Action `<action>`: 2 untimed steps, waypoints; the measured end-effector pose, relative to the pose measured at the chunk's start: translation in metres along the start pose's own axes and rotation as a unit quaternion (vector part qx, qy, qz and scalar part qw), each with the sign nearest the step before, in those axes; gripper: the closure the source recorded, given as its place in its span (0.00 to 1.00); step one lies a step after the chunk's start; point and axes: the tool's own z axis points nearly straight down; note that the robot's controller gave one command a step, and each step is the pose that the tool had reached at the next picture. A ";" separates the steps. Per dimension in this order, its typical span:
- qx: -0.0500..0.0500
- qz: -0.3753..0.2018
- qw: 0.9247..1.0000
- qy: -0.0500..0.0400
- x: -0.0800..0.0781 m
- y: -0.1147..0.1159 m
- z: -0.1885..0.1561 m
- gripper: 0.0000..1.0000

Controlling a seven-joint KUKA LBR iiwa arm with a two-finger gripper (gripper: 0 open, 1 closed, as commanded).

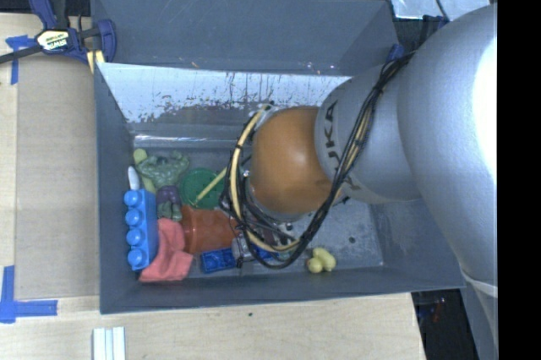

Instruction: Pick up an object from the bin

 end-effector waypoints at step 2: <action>0.000 0.000 1.000 0.000 0.000 0.000 0.000 1.00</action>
Offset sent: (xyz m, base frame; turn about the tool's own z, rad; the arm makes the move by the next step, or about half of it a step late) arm 0.0000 0.0000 0.0000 0.0000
